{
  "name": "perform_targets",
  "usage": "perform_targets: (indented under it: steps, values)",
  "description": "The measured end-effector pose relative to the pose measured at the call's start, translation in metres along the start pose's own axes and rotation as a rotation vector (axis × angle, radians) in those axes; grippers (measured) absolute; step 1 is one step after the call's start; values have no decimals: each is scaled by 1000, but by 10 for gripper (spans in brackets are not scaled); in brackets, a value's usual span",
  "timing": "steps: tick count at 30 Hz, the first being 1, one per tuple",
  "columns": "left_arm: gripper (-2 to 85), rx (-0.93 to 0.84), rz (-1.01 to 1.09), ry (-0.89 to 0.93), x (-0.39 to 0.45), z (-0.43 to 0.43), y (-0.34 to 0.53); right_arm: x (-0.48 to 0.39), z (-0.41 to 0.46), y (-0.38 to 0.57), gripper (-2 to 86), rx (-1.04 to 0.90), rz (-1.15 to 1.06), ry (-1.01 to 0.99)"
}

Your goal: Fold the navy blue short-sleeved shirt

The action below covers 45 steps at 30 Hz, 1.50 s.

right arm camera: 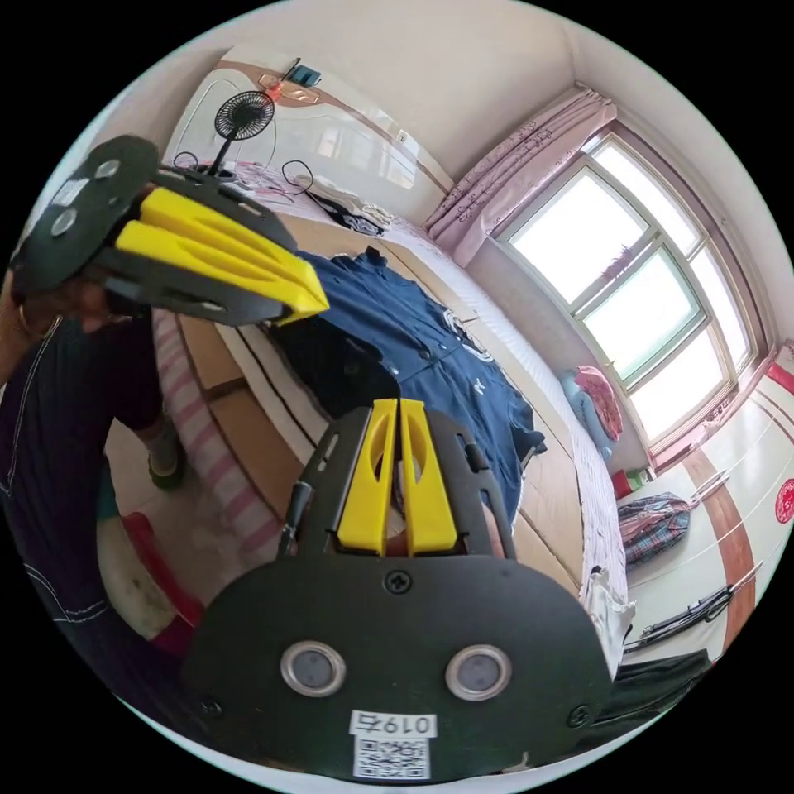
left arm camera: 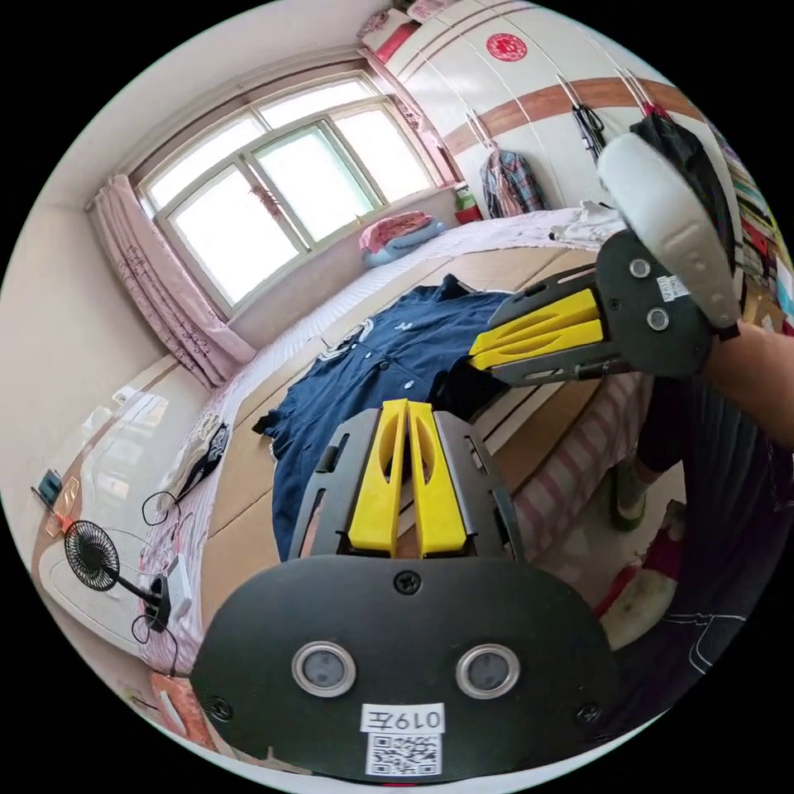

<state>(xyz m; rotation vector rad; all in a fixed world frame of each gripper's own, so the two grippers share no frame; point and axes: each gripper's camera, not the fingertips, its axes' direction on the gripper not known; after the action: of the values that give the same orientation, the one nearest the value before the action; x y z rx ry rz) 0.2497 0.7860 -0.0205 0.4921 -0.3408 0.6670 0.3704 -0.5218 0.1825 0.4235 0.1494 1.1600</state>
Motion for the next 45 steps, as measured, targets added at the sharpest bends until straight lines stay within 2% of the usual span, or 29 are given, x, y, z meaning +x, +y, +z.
perform_targets:
  steps: [2, 4, 8, 12, 14, 18, 21, 26, 28, 32, 37, 40, 45]
  values:
    - [7, 34, 0, 55, 0, -3, 3, 17, 21, -15, -9, -21, 31, -22]
    - [7, -15, 13, 42, 2, 5, 3, 30, 37, -25, -9, -49, 57, -48]
    - [6, -209, -44, -140, -12, 46, 0, 47, 74, -37, -6, -134, 99, -127]
    - [5, -338, -165, -58, -43, 84, 6, 52, 78, -35, 11, -134, 127, -155]
    - [5, -370, -181, -11, -48, 94, 8, 58, 59, -32, 54, -59, 142, -166]
    - [5, -345, -157, 15, -49, 100, 14, 60, 19, -24, 71, 70, 106, -187]
    - [7, -325, -137, 40, -52, 102, 15, 38, -7, -13, 64, 113, -46, -243]
    - [8, -255, -27, 161, -50, 93, 13, -16, 0, 9, 51, -63, -429, -121]
    - [11, -209, 73, 278, -42, 85, 13, -14, 3, 10, 40, -86, -459, -164]
    - [20, -185, 233, 375, -23, 76, 12, 5, 11, 3, 5, -112, -430, -268]
    - [51, -179, 278, 386, -9, 82, 14, 21, 16, -5, -8, -124, -361, -298]
    - [70, -162, 330, 290, 7, 82, 13, 39, 12, -1, -9, -94, -276, -338]
    - [53, -145, 449, 118, 45, 89, 10, 76, 8, 7, -9, -34, -95, -445]
